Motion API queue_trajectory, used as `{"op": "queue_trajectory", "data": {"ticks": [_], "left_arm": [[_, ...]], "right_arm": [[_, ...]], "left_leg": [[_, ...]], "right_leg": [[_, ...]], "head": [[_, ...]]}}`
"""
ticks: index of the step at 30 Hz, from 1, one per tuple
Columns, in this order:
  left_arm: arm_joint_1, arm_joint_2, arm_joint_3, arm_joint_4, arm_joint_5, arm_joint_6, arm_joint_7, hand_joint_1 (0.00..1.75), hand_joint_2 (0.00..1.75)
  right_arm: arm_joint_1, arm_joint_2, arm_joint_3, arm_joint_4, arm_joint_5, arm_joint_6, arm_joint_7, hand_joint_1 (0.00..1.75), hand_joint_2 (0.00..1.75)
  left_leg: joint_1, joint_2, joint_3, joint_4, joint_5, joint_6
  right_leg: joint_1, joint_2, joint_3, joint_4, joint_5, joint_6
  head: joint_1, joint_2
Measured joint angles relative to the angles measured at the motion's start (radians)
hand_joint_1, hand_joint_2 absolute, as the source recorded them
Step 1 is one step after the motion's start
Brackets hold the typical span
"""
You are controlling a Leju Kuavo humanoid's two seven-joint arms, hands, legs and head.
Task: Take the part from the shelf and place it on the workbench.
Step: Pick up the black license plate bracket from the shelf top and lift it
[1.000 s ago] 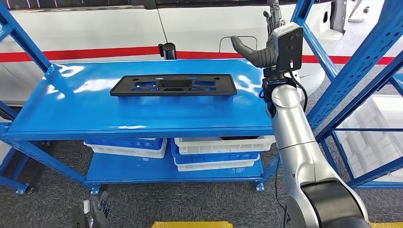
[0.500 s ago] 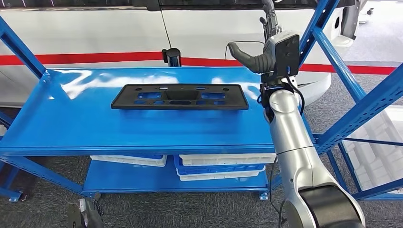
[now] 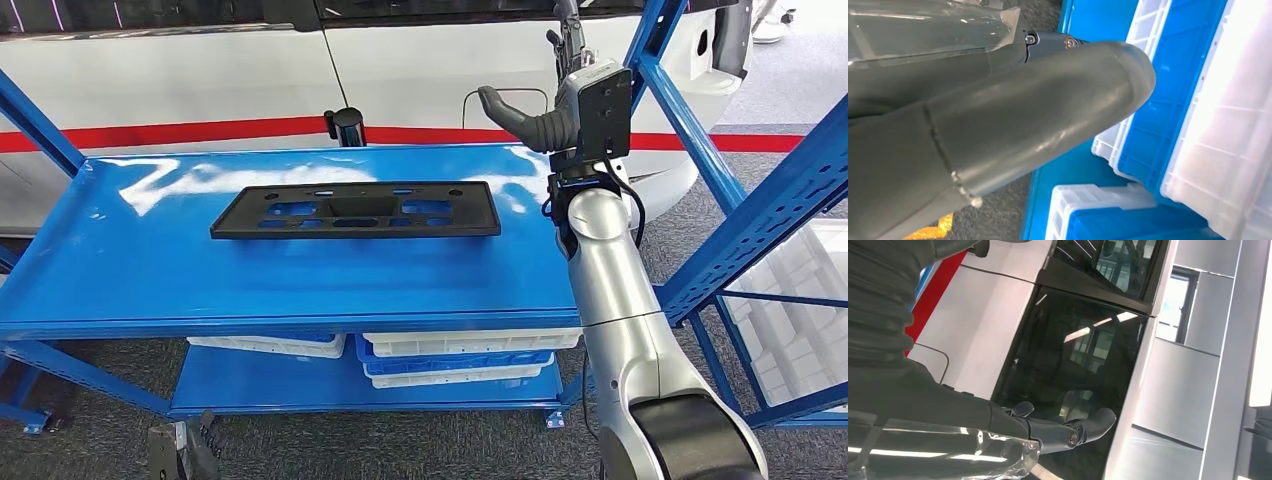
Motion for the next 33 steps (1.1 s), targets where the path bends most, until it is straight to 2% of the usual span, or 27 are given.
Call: {"op": "queue_trajectory", "data": {"ticks": [3, 7, 9, 14, 19, 24, 27, 29, 33], "left_arm": [[0.005, 0.001, 0.002, 0.018, 0.004, 0.057, 0.042, 0.00, 0.00], [0.040, 0.003, 0.025, 0.049, 0.034, 0.142, 0.121, 0.00, 0.00], [0.067, 0.004, 0.039, 0.066, 0.042, 0.178, 0.171, 0.00, 0.00], [0.126, 0.004, 0.060, 0.096, 0.044, 0.215, 0.238, 0.00, 0.00], [0.139, 0.003, 0.069, 0.109, 0.044, 0.237, 0.279, 0.00, 0.00], [0.140, -0.008, 0.081, 0.117, 0.049, 0.284, 0.375, 0.00, 0.00], [0.140, -0.018, 0.088, 0.118, 0.050, 0.294, 0.391, 0.00, 0.00], [0.140, -0.025, 0.092, 0.119, 0.050, 0.294, 0.388, 0.00, 0.00], [0.140, -0.032, 0.098, 0.120, 0.048, 0.286, 0.361, 0.00, 0.00]], "right_arm": [[0.002, 0.002, 0.008, -0.027, 0.008, 0.002, 0.012, 0.00, 1.75], [0.021, 0.002, 0.038, -0.077, 0.019, 0.016, 0.030, 0.00, 1.75], [0.040, 0.002, 0.063, -0.110, 0.031, 0.025, 0.038, 0.00, 1.75], [0.087, 0.004, 0.149, -0.177, 0.063, 0.035, 0.058, 0.00, 1.75], [0.100, 0.005, 0.195, -0.208, 0.076, 0.037, 0.067, 0.00, 1.75], [0.131, 0.025, 0.303, -0.210, 0.202, 0.032, 0.104, 0.00, 1.75], [0.136, 0.052, 0.389, -0.154, 0.279, -0.011, 0.114, 0.00, 1.75], [0.126, 0.076, 0.435, -0.079, 0.331, -0.072, 0.114, 0.00, 1.75], [0.080, 0.130, 0.523, 0.139, 0.562, -0.278, 0.152, 0.00, 1.75]], "left_leg": [[0.001, 0.002, 0.003, -0.005, 0.001, -0.005], [0.005, 0.004, 0.005, -0.006, -0.002, -0.028], [0.006, 0.004, 0.005, -0.007, -0.003, -0.034], [0.005, 0.003, 0.004, -0.005, -0.005, -0.038], [0.003, 0.002, 0.002, -0.004, -0.006, -0.037], [0.003, 0.003, 0.003, -0.003, -0.006, -0.037], [0.003, 0.002, 0.003, -0.003, -0.006, -0.037], [0.003, 0.002, 0.003, -0.003, -0.006, -0.037], [0.003, 0.002, 0.004, -0.003, -0.005, -0.038]], "right_leg": [[0.002, 0.002, 0.000, 0.001, -0.001, -0.007], [0.007, 0.003, 0.000, 0.001, -0.003, -0.012], [0.008, 0.004, 0.000, 0.002, -0.004, -0.013], [0.007, 0.003, 0.000, 0.001, -0.006, -0.014], [0.005, 0.001, 0.001, 0.001, -0.006, -0.014], [0.005, 0.002, 0.002, 0.001, -0.006, -0.014], [0.005, 0.002, 0.002, 0.001, -0.006, -0.014], [0.005, 0.002, 0.002, 0.001, -0.006, -0.014], [0.005, 0.002, 0.002, 0.001, -0.006, -0.014]], "head": [[0.000, 0.000], [0.000, 0.000], [0.001, 0.000], [0.001, 0.000], [0.001, 0.000], [0.001, 0.000], [0.000, 0.000], [0.001, 0.000], [0.001, 0.000]]}}
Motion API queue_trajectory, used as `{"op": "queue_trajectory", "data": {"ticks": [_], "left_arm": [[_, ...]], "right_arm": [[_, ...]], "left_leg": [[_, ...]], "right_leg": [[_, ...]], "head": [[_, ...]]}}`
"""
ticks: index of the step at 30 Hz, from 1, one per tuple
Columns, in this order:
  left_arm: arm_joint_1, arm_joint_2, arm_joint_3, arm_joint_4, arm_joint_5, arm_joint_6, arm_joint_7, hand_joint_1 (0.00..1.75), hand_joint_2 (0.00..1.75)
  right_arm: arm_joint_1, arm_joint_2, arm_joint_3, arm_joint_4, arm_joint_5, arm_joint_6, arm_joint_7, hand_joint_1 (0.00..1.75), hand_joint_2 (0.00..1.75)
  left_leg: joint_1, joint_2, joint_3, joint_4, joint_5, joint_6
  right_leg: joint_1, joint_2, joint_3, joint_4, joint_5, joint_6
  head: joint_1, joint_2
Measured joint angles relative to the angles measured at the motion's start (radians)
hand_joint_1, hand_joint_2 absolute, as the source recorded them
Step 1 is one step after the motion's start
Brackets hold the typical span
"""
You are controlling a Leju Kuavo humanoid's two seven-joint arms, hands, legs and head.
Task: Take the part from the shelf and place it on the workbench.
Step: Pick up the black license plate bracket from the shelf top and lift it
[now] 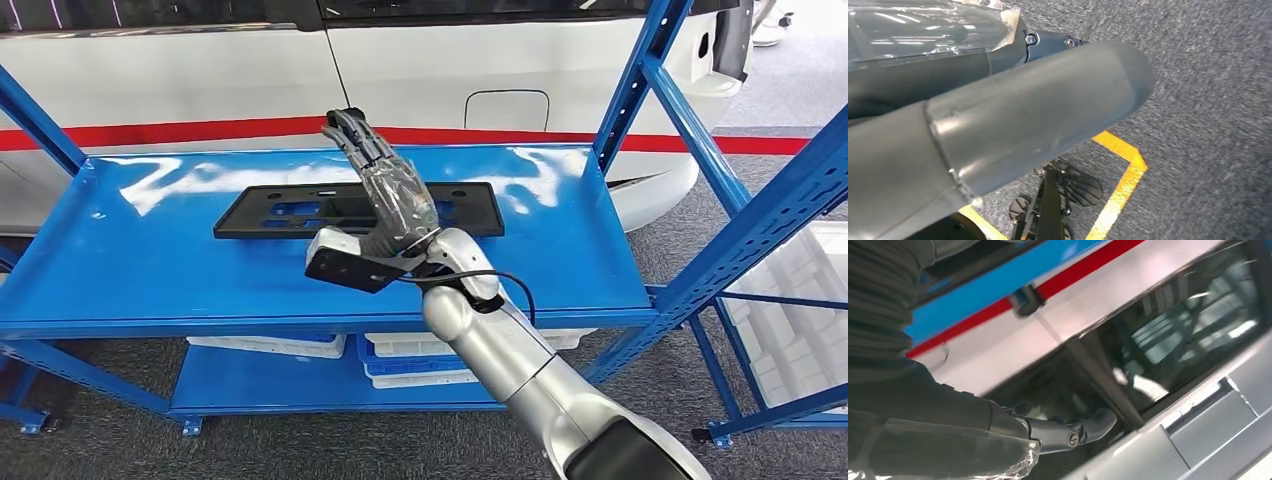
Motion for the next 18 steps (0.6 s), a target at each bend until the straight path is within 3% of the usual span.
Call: {"op": "queue_trajectory", "data": {"ticks": [2, 5, 10, 18], "left_arm": [[0.000, -0.001, 0.002, 0.000, -0.003, -0.012, -0.019, 0.00, 0.00], [0.000, -0.002, 0.004, 0.000, -0.013, -0.031, -0.044, 0.00, 0.00], [0.000, -0.002, 0.004, 0.000, -0.021, -0.042, -0.058, 0.00, 0.00], [0.000, 0.000, 0.003, 0.000, -0.058, -0.071, -0.090, 0.00, 0.00]], "right_arm": [[-0.022, 0.022, 0.042, 0.109, 0.111, -0.075, 0.045, 0.00, 1.75], [-0.039, 0.047, 0.072, 0.232, 0.179, -0.112, 0.102, 0.00, 1.75], [-0.059, 0.066, 0.093, 0.346, 0.225, -0.125, 0.147, 0.00, 1.75], [-0.093, 0.059, 0.105, 0.461, 0.433, -0.136, 0.353, 0.00, 1.75]], "left_leg": [[0.000, 0.000, 0.000, 0.000, 0.000, 0.000], [0.000, -0.001, 0.000, 0.000, 0.000, 0.000], [-0.001, 0.000, 0.000, 0.001, 0.000, 0.000], [-0.001, 0.000, 0.000, 0.002, 0.000, 0.000]], "right_leg": [[0.000, 0.000, 0.000, 0.000, 0.000, 0.000], [0.000, -0.001, 0.000, 0.000, 0.000, 0.000], [0.000, 0.000, 0.000, 0.000, 0.000, 0.000], [0.000, 0.000, 0.000, 0.000, 0.000, 0.000]], "head": [[0.000, 0.000], [0.000, 0.000], [0.000, 0.000], [0.000, 0.000]]}}
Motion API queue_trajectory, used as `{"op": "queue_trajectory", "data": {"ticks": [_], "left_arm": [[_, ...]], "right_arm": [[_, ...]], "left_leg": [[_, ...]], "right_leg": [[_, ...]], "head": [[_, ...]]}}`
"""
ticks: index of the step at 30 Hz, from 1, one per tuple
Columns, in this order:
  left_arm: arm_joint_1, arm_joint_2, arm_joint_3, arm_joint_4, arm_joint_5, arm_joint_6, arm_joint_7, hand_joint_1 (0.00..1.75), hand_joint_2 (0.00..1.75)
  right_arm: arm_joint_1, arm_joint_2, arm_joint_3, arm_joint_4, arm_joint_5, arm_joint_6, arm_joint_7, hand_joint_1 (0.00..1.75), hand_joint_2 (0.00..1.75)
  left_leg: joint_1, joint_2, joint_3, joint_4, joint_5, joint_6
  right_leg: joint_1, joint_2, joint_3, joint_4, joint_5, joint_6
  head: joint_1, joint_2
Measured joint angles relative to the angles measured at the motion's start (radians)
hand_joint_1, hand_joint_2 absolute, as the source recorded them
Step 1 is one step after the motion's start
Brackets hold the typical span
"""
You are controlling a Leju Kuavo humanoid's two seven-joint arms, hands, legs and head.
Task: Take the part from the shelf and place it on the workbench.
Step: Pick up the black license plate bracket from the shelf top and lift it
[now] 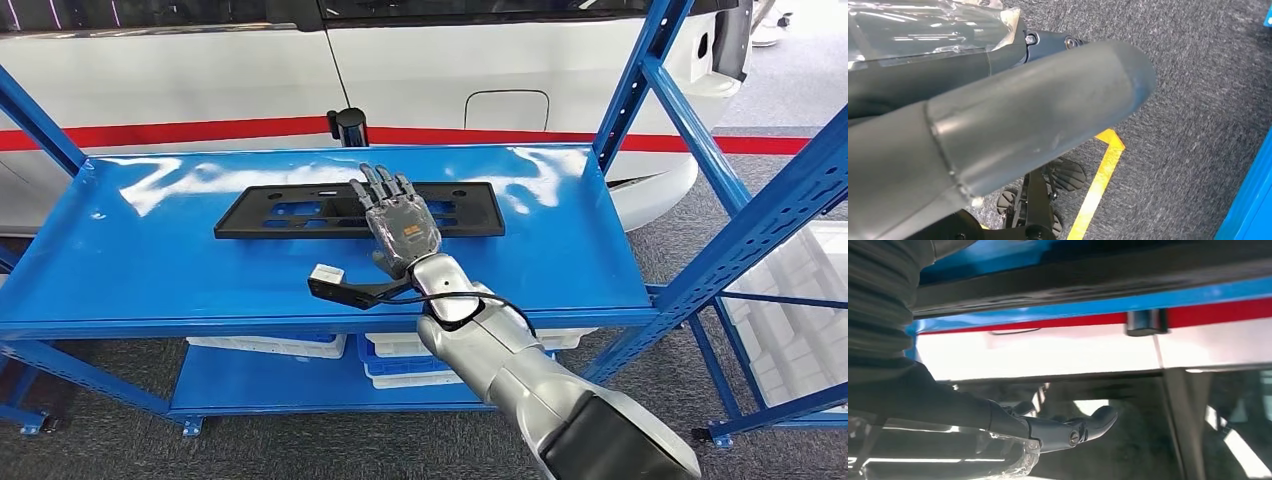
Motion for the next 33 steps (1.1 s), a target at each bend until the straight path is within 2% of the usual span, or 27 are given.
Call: {"op": "queue_trajectory", "data": {"ticks": [3, 14, 15, 18, 19, 22, 28, 33], "left_arm": [[0.000, 0.001, 0.000, 0.000, -0.010, -0.003, 0.000, 0.00, 0.00], [0.000, 0.010, 0.004, 0.000, -0.029, -0.017, -0.005, 0.00, 0.00], [0.000, 0.011, 0.006, 0.000, -0.029, -0.019, -0.006, 0.00, 0.00], [0.000, 0.013, 0.008, 0.000, -0.029, -0.021, -0.008, 0.00, 0.00], [0.000, 0.014, 0.008, 0.000, -0.029, -0.021, -0.010, 0.00, 0.00], [0.000, 0.014, 0.009, 0.000, -0.029, -0.023, -0.017, 0.00, 0.00], [-0.004, 0.015, 0.009, 0.000, -0.031, -0.060, -0.048, 0.00, 0.00], [-0.010, 0.015, 0.009, -0.001, -0.037, -0.094, -0.082, 0.00, 0.00]], "right_arm": [[-0.004, -0.016, -0.017, 0.025, 0.056, 0.003, 0.053, 0.00, 1.75], [-0.015, -0.078, -0.123, 0.059, 0.144, 0.023, 0.157, 0.00, 1.75], [-0.016, -0.083, -0.131, 0.060, 0.146, 0.023, 0.158, 0.07, 1.75], [-0.016, -0.093, -0.148, 0.061, 0.148, 0.025, 0.161, 1.34, 1.75], [-0.016, -0.095, -0.152, 0.062, 0.149, 0.026, 0.162, 1.67, 1.75], [-0.016, -0.099, -0.164, 0.062, 0.150, 0.032, 0.165, 1.63, 1.75], [-0.014, -0.102, -0.187, 0.063, 0.165, 0.033, 0.156, 1.74, 1.75], [-0.010, -0.101, -0.213, 0.063, 0.177, 0.029, 0.134, 1.75, 1.75]], "left_leg": [[0.000, 0.000, 0.000, 0.000, 0.000, 0.000], [0.000, 0.000, 0.000, 0.000, 0.000, 0.000], [0.000, 0.000, 0.000, 0.000, 0.000, 0.000], [0.000, 0.000, 0.000, 0.000, 0.000, 0.000], [0.000, 0.000, 0.000, 0.000, 0.000, 0.000], [0.000, 0.000, 0.000, 0.000, 0.000, 0.000], [0.000, 0.000, 0.000, 0.000, 0.000, 0.000], [0.000, 0.000, 0.000, 0.000, 0.000, 0.000]], "right_leg": [[0.000, 0.000, 0.000, 0.000, 0.000, 0.000], [0.000, 0.000, 0.000, 0.000, 0.000, 0.000], [0.000, 0.000, 0.000, 0.000, 0.000, 0.000], [0.000, 0.000, 0.000, 0.000, 0.000, 0.000], [0.000, 0.000, 0.000, 0.000, 0.000, 0.000], [0.000, 0.000, 0.000, 0.000, 0.000, 0.000], [0.000, 0.000, 0.000, 0.000, 0.000, 0.000], [0.000, 0.000, 0.000, 0.000, 0.000, 0.000]], "head": [[0.000, 0.000], [0.000, 0.000], [0.000, 0.000], [0.000, 0.000], [0.000, 0.000], [0.000, 0.000], [0.000, 0.000], [0.000, 0.000]]}}
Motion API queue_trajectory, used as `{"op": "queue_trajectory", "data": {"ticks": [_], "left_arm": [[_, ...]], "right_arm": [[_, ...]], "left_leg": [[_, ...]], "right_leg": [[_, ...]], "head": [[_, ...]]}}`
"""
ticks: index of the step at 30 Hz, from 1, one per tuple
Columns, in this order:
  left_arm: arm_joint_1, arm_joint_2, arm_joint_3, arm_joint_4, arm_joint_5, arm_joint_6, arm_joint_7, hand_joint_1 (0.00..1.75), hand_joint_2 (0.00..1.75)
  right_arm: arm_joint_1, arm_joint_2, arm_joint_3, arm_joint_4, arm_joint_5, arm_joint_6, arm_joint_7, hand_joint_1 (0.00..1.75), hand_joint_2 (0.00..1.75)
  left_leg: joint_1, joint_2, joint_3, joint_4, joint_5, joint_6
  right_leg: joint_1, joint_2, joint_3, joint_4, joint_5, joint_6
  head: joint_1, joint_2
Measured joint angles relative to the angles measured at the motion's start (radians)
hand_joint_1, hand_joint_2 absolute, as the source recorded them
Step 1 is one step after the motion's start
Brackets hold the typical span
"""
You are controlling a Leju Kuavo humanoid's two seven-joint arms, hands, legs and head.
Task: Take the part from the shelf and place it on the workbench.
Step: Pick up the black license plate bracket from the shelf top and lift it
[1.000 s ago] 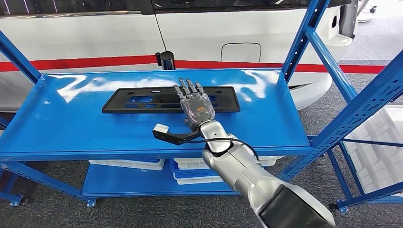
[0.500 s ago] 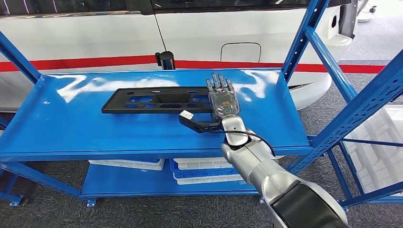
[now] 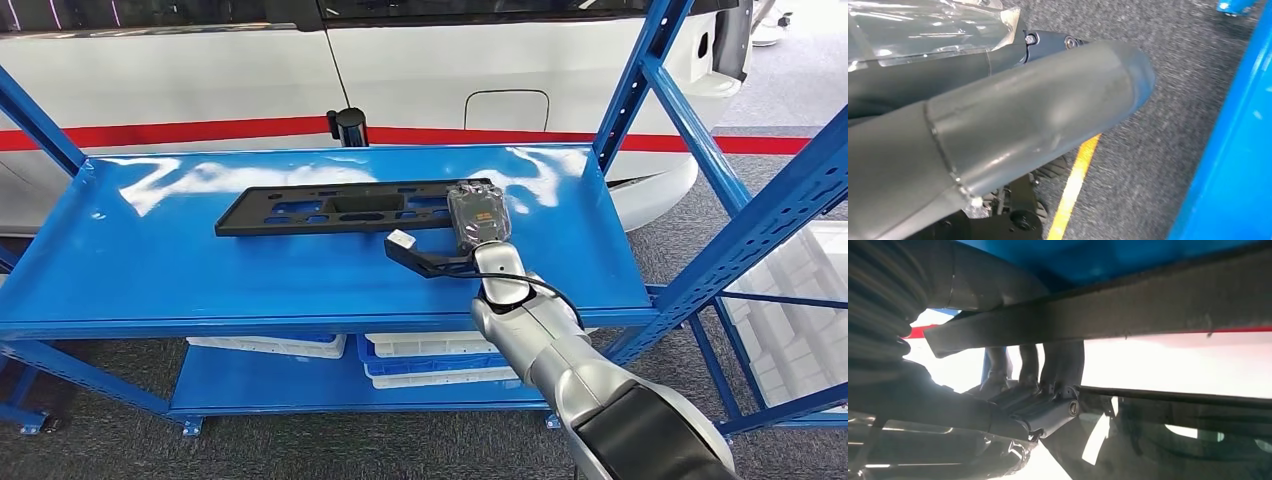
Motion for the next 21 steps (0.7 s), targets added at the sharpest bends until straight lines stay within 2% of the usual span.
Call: {"op": "queue_trajectory", "data": {"ticks": [6, 11, 16, 21], "left_arm": [[-0.019, -0.001, 0.001, -0.005, -0.036, -0.032, -0.073, 0.00, 0.00], [-0.044, -0.006, 0.014, -0.014, -0.060, -0.079, -0.126, 0.00, 0.00], [-0.059, -0.009, 0.028, -0.022, -0.083, -0.101, -0.129, 0.00, 0.00], [-0.067, -0.010, 0.035, -0.026, -0.102, -0.144, -0.096, 0.00, 0.00]], "right_arm": [[0.018, 0.003, -0.092, -0.031, 0.029, -0.024, -0.080, 1.75, 1.75], [0.071, 0.013, -0.238, -0.133, 0.055, -0.029, -0.201, 1.75, 1.75], [0.130, 0.019, -0.352, -0.284, 0.029, 0.000, -0.291, 1.75, 1.75], [0.168, 0.025, -0.411, -0.407, 0.004, 0.014, -0.324, 1.75, 1.75]], "left_leg": [[0.000, 0.000, 0.000, 0.000, 0.000, 0.000], [0.000, -0.001, 0.000, 0.000, 0.000, 0.000], [0.000, 0.000, 0.000, 0.000, 0.000, 0.000], [0.000, 0.000, 0.000, 0.000, 0.000, 0.000]], "right_leg": [[0.000, 0.000, 0.000, 0.000, 0.000, 0.000], [0.000, 0.000, 0.000, 0.000, 0.000, 0.000], [0.000, 0.000, 0.000, 0.000, 0.000, 0.000], [0.000, 0.000, 0.000, 0.000, 0.000, 0.000]], "head": [[0.000, 0.000], [0.000, 0.000], [0.000, 0.000], [0.000, 0.000]]}}
